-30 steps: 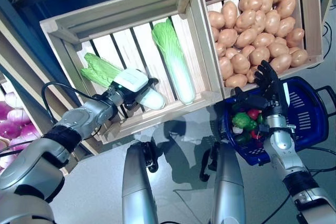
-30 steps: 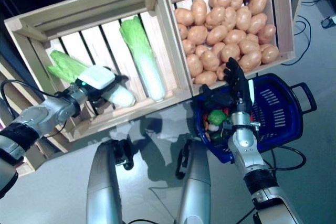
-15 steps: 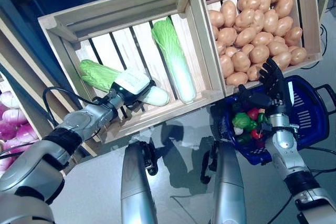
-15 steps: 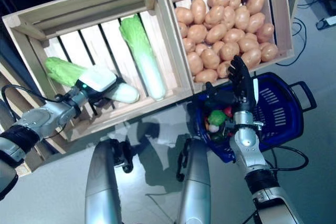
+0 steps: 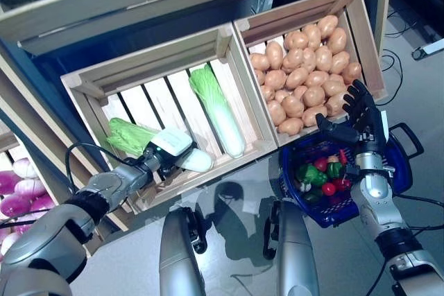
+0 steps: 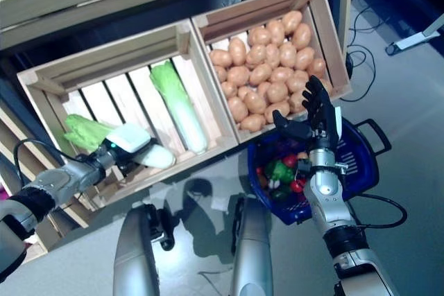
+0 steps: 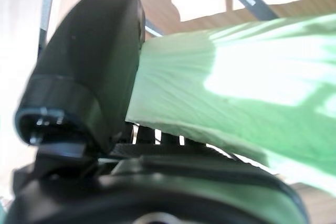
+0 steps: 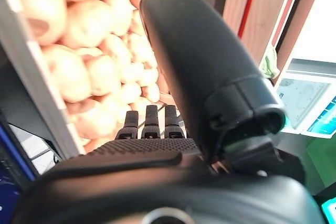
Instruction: Put vegetables into the basket
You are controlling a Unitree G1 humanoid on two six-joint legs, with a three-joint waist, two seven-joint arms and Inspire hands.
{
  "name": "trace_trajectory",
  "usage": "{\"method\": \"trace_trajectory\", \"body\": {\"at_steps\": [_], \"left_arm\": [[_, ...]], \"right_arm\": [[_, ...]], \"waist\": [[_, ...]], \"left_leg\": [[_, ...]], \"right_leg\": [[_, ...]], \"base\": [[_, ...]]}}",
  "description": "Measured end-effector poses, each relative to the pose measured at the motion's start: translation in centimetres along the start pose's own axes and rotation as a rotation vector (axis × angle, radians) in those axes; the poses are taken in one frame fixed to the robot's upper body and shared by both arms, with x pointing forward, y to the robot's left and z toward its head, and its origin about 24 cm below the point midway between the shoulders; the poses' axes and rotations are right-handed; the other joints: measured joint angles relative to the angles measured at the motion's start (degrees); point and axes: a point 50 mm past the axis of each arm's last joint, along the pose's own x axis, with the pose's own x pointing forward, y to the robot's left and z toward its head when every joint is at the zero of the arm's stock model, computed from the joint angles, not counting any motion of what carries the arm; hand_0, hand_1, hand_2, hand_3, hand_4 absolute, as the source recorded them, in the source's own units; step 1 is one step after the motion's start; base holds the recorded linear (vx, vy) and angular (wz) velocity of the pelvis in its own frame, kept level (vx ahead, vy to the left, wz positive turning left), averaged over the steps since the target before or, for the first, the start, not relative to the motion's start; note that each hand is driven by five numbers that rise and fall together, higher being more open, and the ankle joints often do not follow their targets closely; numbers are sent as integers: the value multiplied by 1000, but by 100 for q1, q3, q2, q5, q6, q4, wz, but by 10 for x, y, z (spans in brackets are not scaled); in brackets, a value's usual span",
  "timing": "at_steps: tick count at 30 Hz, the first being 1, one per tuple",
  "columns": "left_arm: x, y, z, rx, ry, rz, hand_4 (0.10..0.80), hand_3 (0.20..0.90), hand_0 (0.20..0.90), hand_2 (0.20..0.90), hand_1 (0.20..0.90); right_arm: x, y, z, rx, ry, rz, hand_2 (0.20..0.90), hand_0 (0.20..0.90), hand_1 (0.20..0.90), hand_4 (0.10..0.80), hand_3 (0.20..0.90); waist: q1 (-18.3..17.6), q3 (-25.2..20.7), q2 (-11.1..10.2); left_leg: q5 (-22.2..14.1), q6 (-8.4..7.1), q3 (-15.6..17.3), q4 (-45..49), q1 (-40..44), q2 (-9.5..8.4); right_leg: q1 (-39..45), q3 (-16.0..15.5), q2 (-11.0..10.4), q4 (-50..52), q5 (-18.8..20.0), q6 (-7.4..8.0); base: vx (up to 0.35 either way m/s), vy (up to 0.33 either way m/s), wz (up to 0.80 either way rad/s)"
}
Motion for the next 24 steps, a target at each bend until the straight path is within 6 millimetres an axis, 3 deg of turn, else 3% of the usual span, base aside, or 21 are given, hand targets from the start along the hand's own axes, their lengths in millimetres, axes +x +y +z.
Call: {"method": "trace_trajectory", "body": {"at_steps": [14,19,24], "left_arm": [[2,12,2,-251,21,115,400,300,300,300,300],[-1,11,9,-459,29,179,400,300,300,300,300],[-1,20,22,-775,-17,241,400,300,300,300,300]], "right_arm": [[-4,3,-5,8,21,60,900,900,900,800,900],[-13,12,-18,22,96,170,900,900,900,800,900],[-27,23,-32,20,180,362,900,900,900,800,900]], "waist": [[131,-187,96],[257,-229,113],[382,-341,169]], "left_leg": [[157,-208,201,-1449,1676,-37],[381,-304,303,-2299,2455,-91],[723,-369,308,-3286,3167,-186]], "right_leg": [[1642,-347,124,-1450,179,35],[2331,-480,215,-2229,405,39],[3077,-705,363,-3206,718,54]], "base": [[45,-20,-2],[71,-43,-8],[108,-46,4]]}}
